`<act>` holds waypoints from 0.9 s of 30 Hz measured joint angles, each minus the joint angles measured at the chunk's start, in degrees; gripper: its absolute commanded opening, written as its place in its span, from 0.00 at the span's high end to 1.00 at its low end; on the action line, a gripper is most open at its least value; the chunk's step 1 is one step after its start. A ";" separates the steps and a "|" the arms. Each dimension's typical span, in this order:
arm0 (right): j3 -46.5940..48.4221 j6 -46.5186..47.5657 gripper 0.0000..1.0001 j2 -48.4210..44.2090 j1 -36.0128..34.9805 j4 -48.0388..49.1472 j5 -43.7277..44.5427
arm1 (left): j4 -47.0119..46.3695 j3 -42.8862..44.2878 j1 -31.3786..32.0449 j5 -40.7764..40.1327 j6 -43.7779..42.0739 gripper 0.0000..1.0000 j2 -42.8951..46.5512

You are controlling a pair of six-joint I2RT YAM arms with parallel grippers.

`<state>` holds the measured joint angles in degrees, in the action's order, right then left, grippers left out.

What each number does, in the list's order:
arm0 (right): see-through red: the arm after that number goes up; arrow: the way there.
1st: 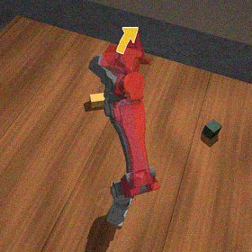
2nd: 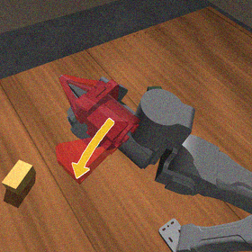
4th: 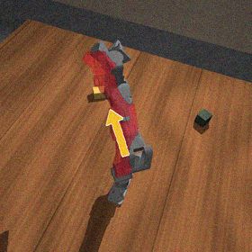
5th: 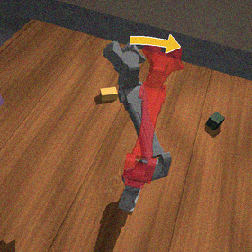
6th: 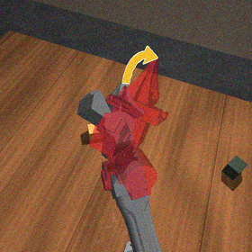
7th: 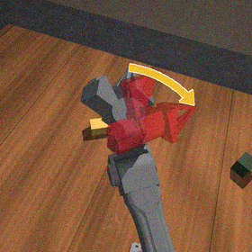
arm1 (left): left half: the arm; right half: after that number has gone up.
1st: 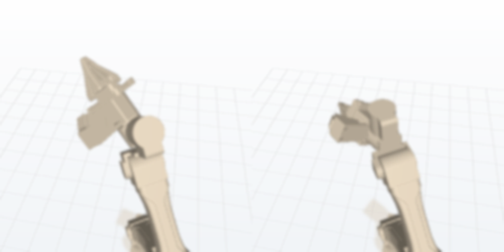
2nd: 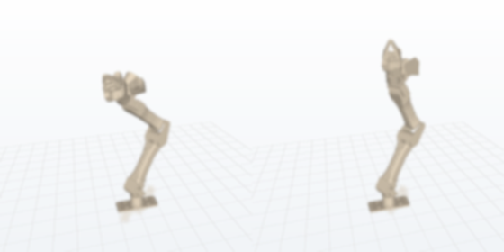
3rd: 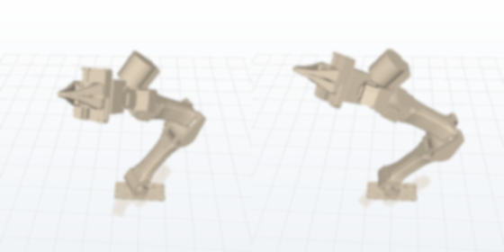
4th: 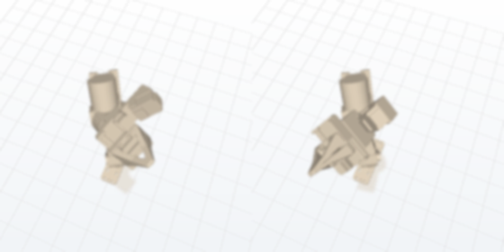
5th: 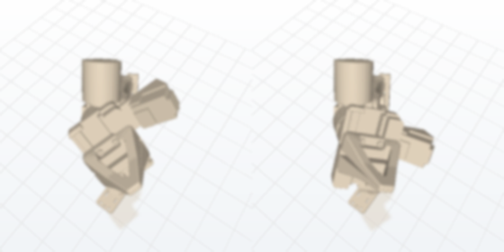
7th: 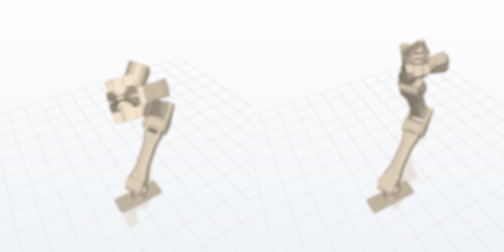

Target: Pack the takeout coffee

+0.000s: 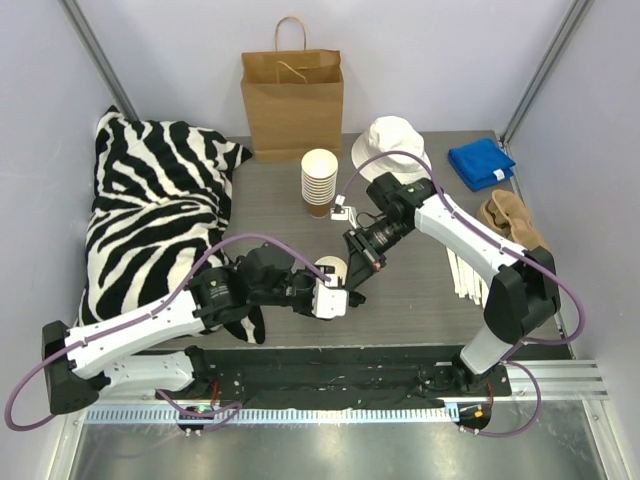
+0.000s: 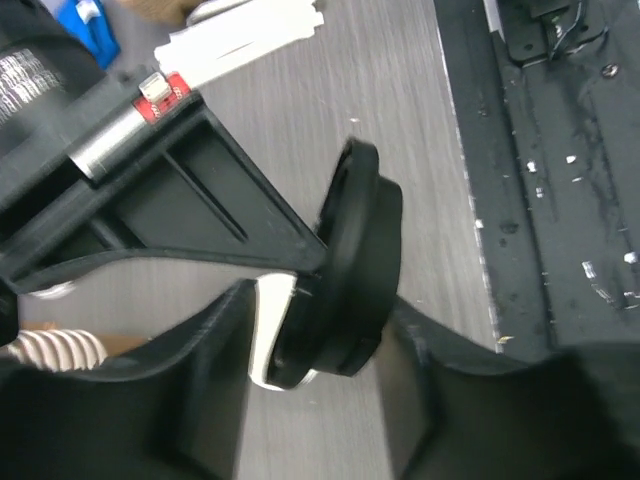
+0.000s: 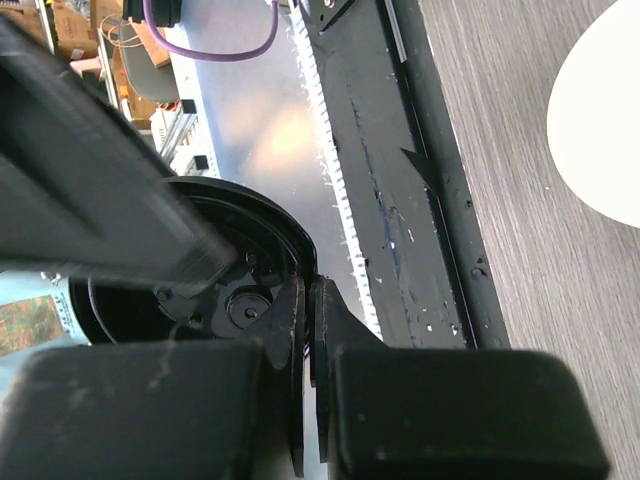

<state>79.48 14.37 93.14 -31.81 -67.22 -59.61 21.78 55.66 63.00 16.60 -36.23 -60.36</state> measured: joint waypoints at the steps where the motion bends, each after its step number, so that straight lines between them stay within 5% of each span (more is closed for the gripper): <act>1: 0.04 0.28 0.85 0.04 0.00 -0.15 -0.20 | -0.02 -0.42 0.00 -0.42 0.85 0.63 0.11; 3: 0.68 0.76 0.73 0.50 0.02 -1.05 -0.33 | 0.09 -1.05 0.00 -1.03 2.58 0.73 0.50; 4: 1.07 0.83 0.57 0.83 0.00 -1.46 -0.37 | 0.09 -1.07 0.00 -1.20 3.41 0.81 0.72; 9: 10.45 4.55 0.22 4.96 0.70 -6.34 1.68 | 0.37 -0.96 -3.04 -1.81 11.78 0.85 1.31; 18: 24.81 7.87 0.14 7.78 17.73 -5.84 5.79 | 4.28 3.02 -23.63 11.52 31.58 0.83 -0.98; 27: 4.61 -3.91 0.19 -11.98 13.38 15.91 8.57 | -2.21 1.75 -28.28 28.30 55.21 0.81 -4.17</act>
<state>84.09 10.46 81.17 -18.44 -51.31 -51.05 19.57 57.41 34.72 44.91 18.98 -64.53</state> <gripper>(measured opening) 0.849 0.321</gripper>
